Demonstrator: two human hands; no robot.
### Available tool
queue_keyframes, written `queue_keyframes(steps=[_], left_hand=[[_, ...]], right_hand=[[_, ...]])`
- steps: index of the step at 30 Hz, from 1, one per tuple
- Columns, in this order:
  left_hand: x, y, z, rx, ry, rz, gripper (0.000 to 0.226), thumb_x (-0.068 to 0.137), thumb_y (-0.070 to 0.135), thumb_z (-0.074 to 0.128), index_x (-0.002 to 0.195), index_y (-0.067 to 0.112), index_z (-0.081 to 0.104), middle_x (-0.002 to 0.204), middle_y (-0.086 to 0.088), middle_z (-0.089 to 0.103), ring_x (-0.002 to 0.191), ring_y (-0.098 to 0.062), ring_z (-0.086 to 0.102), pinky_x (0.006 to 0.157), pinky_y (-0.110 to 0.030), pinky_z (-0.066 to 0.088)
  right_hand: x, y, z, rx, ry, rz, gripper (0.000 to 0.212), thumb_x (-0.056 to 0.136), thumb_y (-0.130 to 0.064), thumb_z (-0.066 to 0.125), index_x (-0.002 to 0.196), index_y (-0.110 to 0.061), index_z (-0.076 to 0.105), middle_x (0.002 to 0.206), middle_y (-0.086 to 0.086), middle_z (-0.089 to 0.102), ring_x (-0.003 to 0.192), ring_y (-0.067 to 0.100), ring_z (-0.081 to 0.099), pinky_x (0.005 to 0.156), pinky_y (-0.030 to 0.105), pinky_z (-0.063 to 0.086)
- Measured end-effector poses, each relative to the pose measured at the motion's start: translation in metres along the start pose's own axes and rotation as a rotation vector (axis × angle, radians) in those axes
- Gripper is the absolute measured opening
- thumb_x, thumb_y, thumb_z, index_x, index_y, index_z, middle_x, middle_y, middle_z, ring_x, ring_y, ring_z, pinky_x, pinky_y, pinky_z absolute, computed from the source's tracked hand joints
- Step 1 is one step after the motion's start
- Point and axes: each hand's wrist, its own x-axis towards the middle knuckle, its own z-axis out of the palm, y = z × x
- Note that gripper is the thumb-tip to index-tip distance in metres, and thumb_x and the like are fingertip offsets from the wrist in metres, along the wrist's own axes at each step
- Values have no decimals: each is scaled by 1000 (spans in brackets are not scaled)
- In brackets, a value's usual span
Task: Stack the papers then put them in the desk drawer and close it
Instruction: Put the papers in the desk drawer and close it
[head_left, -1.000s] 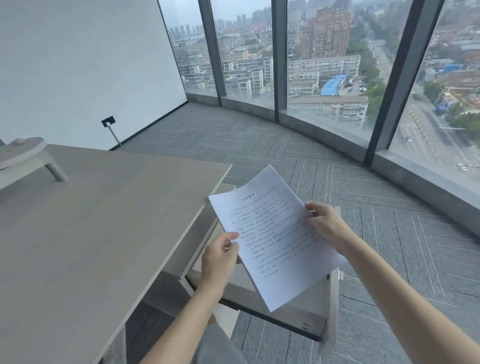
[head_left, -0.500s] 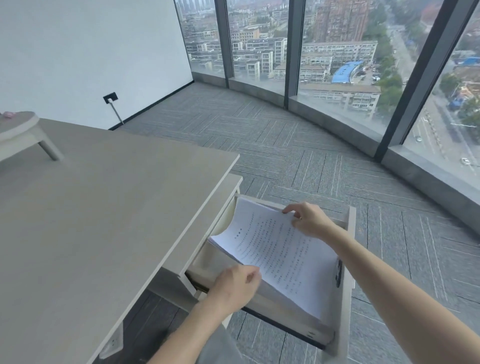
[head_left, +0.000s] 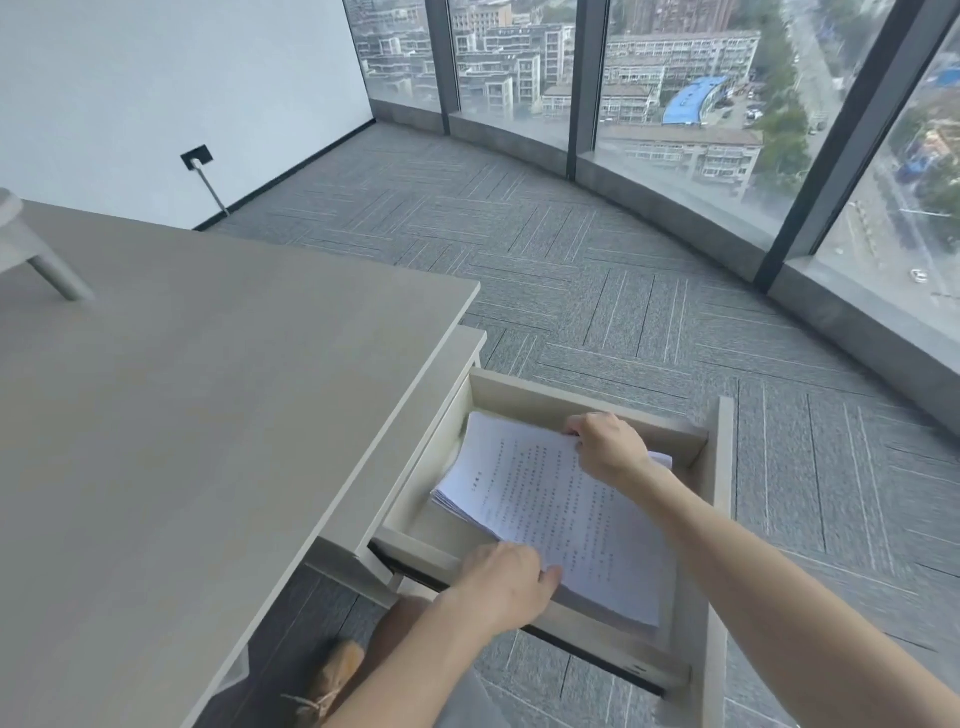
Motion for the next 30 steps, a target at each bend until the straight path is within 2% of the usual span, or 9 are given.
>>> queue_keyframes(steps=[2, 7, 13, 19, 22, 24, 27, 30], left_hand=[[3, 1, 1, 19, -27, -4, 56, 101, 47, 30, 97, 5, 65, 101, -20, 70, 96, -37, 65, 78, -40, 46], [12, 2, -2, 101, -161, -23, 63, 100, 51, 23, 116, 6, 64, 112, -20, 69, 105, -36, 63, 88, -41, 44], [16, 8, -9, 151, -252, -49, 64, 101, 50, 22, 126, 5, 61, 123, -18, 65, 111, -33, 61, 90, -40, 46], [10, 10, -17, 210, -202, -43, 61, 101, 51, 26, 121, 6, 62, 120, -17, 65, 109, -34, 61, 89, -42, 47], [5, 9, -33, 212, -133, -31, 55, 101, 49, 32, 111, 6, 64, 111, -14, 68, 102, -33, 63, 86, -41, 50], [0, 6, -50, 216, -18, -10, 46, 101, 44, 36, 104, 7, 63, 107, -15, 69, 99, -34, 64, 82, -39, 49], [-4, -3, -78, 228, 187, -13, 38, 98, 38, 39, 111, 10, 62, 112, -13, 70, 103, -34, 65, 85, -38, 50], [-9, -17, -107, 238, 374, -23, 33, 96, 35, 43, 111, 16, 65, 110, -8, 74, 101, -32, 67, 83, -37, 53]], right_hand=[[2, 2, 4, -43, 23, 4, 39, 83, 1, 48, 110, -19, 68, 110, 8, 69, 102, 35, 65, 70, 34, 45], [2, 10, 14, -101, 56, -3, 37, 82, 1, 49, 113, -14, 62, 107, 11, 71, 98, 36, 68, 72, 38, 54], [0, 13, 15, -116, -17, -11, 38, 89, -14, 52, 127, -13, 60, 119, 12, 69, 113, 34, 64, 82, 39, 55], [-15, 10, 7, -121, 53, -53, 24, 91, -17, 53, 111, -9, 62, 109, 12, 63, 107, 35, 62, 80, 37, 49], [-29, 10, -3, -93, 112, -65, 16, 90, -18, 53, 100, -7, 60, 104, 13, 62, 102, 36, 62, 74, 37, 46], [-39, 12, -12, -56, 182, -78, 16, 89, -16, 53, 97, -5, 62, 103, 13, 64, 97, 37, 64, 70, 37, 45], [-58, 17, -25, 19, 279, -104, 28, 91, -16, 51, 111, -10, 69, 109, 11, 68, 101, 36, 66, 77, 39, 53], [-79, 26, -38, 71, 359, -105, 30, 92, -12, 53, 115, -12, 71, 114, 10, 70, 106, 35, 65, 85, 39, 51]])
